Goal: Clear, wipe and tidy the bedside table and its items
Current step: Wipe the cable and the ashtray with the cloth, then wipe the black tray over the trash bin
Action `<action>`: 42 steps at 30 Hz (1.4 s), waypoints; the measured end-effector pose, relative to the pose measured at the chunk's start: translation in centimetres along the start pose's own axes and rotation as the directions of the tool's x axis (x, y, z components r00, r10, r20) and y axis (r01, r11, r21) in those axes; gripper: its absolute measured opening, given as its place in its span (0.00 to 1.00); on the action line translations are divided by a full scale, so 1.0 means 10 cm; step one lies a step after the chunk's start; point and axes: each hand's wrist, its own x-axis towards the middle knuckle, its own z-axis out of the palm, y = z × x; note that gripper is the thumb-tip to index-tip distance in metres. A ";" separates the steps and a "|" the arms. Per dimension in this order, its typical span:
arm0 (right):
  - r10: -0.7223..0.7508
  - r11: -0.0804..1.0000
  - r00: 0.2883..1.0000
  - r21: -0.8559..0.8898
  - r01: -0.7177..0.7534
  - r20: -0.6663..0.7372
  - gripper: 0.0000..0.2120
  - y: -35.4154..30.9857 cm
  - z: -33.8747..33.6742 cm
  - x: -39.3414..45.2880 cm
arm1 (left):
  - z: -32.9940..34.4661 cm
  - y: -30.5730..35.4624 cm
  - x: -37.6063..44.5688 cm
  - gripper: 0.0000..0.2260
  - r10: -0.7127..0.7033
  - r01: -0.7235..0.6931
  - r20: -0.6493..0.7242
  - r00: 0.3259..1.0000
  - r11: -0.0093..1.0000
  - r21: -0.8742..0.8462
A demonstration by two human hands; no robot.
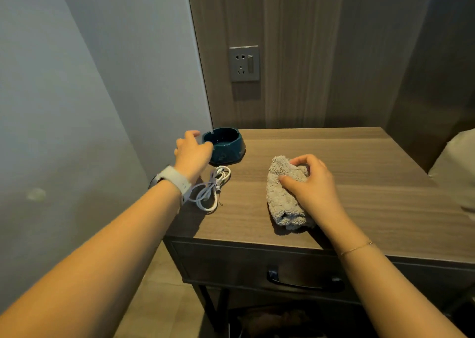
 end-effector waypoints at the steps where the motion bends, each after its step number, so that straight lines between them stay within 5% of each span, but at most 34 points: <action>1: 0.024 0.999 1.000 0.032 -0.025 0.017 0.13 -0.03 0.04 -0.01 | -0.08 0.00 -0.20 0.19 0.084 -0.084 0.009 0.996 0.996 -0.032; 5: 0.090 0.988 0.979 0.106 -0.111 0.184 0.12 -0.26 0.29 0.00 | -0.33 -0.05 -0.96 0.12 0.195 -0.189 0.046 0.980 0.976 -0.108; 9: 0.027 0.999 0.966 0.018 -0.032 0.258 0.18 -0.52 0.21 -0.16 | -0.42 -0.08 -1.49 0.09 0.123 -0.096 0.087 0.989 0.960 -0.262; 17: 0.097 0.986 0.983 0.121 -0.116 0.157 0.14 -0.50 -0.84 -1.34 | -0.18 0.15 -2.29 0.11 0.144 -0.021 0.302 0.942 0.926 -0.377; 25: 0.220 0.959 0.973 0.200 -0.203 -0.065 0.13 -0.07 -2.01 -2.12 | 0.54 0.76 -3.18 0.12 0.244 0.006 0.528 0.813 0.904 -0.428; 36: 0.372 0.927 0.850 0.189 -0.323 -0.373 0.09 0.52 -3.68 -2.52 | 1.82 1.73 -3.93 0.10 0.340 0.058 0.774 0.534 0.899 -0.435; 42: 0.406 0.908 0.769 0.121 -0.401 -0.494 0.09 0.94 -4.30 -2.37 | 2.91 2.07 -3.94 0.08 0.145 0.235 0.838 0.526 0.922 -0.307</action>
